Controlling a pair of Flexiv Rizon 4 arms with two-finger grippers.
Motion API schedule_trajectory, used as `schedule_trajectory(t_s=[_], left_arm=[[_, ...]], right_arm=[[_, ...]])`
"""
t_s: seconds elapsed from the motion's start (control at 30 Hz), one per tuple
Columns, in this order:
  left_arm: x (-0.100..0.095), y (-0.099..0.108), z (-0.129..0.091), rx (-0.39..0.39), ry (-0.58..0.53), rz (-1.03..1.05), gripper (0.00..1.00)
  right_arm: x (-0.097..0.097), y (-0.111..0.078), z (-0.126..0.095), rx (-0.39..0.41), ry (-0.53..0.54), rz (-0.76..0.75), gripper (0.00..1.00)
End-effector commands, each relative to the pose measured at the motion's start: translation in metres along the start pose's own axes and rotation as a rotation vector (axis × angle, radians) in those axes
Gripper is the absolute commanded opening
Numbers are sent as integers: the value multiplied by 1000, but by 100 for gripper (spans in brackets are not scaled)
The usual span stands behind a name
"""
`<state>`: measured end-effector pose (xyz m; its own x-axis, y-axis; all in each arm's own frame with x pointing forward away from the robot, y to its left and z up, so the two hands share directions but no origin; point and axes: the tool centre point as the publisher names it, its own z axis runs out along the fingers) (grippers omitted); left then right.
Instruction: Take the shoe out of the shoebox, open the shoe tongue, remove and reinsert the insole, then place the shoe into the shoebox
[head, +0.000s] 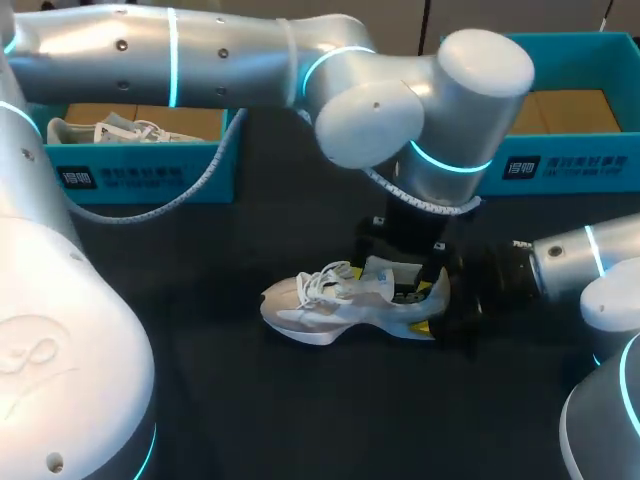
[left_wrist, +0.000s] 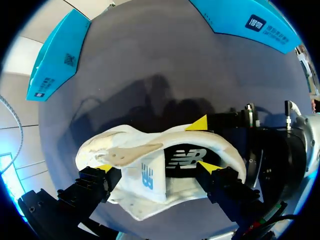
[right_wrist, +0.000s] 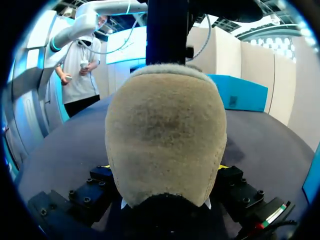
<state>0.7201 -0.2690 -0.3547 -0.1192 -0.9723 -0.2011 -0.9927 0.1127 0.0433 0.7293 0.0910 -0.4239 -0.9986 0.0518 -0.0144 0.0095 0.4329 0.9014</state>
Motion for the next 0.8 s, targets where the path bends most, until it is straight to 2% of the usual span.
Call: schedule_trajectory(t_s=[0.03,0.23,0.63,0.73,0.77,0.8], left_arm=[[3,-3,8,-7,-27,-5,100],[-7,0,15,-8,-49,-9,100],[-37,9,14,20,-84,-8,100],[-44,9,12,15,-84,-21,78],[-47,9,11,11,-80,-26,49],[-48,9,10,10,-78,-27,43]], right_arm=[[1,0,1,1,-1,0,0],[1,0,1,1,-1,0,0],[1,0,1,1,-1,0,0],[1,0,1,1,-1,0,0],[1,0,1,1,-1,0,0],[1,0,1,1,-1,0,0]])
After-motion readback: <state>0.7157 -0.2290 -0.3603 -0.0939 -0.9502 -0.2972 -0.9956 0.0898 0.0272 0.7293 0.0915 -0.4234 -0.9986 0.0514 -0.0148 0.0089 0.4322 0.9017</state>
